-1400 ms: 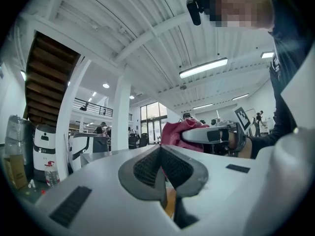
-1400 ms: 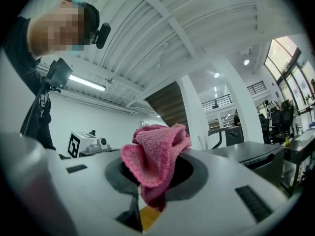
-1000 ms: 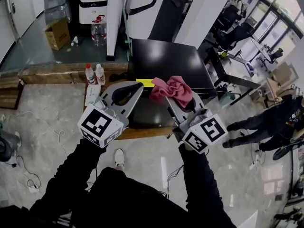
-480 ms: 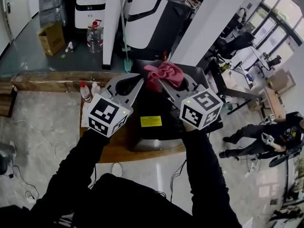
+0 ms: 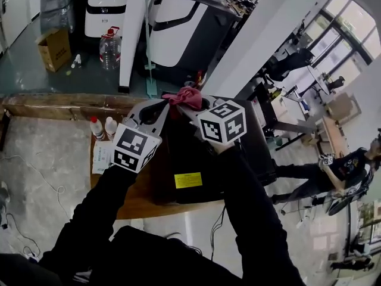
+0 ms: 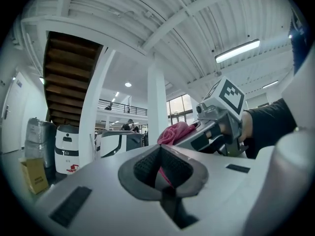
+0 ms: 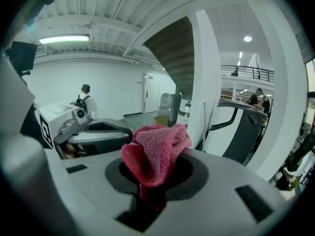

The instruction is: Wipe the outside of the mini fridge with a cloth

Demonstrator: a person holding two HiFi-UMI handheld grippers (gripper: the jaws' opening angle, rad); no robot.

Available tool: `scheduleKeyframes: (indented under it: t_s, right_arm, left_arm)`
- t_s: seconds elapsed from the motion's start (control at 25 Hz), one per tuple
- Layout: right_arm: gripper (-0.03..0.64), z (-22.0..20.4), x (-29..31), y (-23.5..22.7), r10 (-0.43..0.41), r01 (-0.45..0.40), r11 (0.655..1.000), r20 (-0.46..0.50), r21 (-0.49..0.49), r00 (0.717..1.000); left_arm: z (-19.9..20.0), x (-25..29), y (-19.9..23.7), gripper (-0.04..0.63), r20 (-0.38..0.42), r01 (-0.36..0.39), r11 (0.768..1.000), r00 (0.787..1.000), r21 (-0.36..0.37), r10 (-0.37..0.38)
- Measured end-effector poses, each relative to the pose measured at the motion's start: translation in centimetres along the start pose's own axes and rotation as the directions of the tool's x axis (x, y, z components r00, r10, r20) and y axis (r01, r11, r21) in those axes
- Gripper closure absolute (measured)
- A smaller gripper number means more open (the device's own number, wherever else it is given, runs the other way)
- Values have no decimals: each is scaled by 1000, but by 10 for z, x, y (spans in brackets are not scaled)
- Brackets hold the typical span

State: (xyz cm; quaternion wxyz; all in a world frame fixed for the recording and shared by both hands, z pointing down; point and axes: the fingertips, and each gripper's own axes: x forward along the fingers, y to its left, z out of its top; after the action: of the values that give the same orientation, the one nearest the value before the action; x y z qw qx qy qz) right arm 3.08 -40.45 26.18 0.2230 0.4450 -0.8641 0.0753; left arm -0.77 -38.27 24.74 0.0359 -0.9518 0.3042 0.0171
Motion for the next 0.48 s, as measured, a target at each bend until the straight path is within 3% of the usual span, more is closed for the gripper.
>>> scheduleKeyframes:
  t_s: [0.2,0.48]
  right_arm:
    - [525,-31,32,-11,-17,10,998,-129,-59,992]
    - [526,-52,48,-21,-44,-21,968,-252,-249,967]
  left_arm:
    - [-28,6,4,589,-63,-12,1000,998,-28,10]
    - [-28,12,1,589,-133,-71,997,989,-32,66]
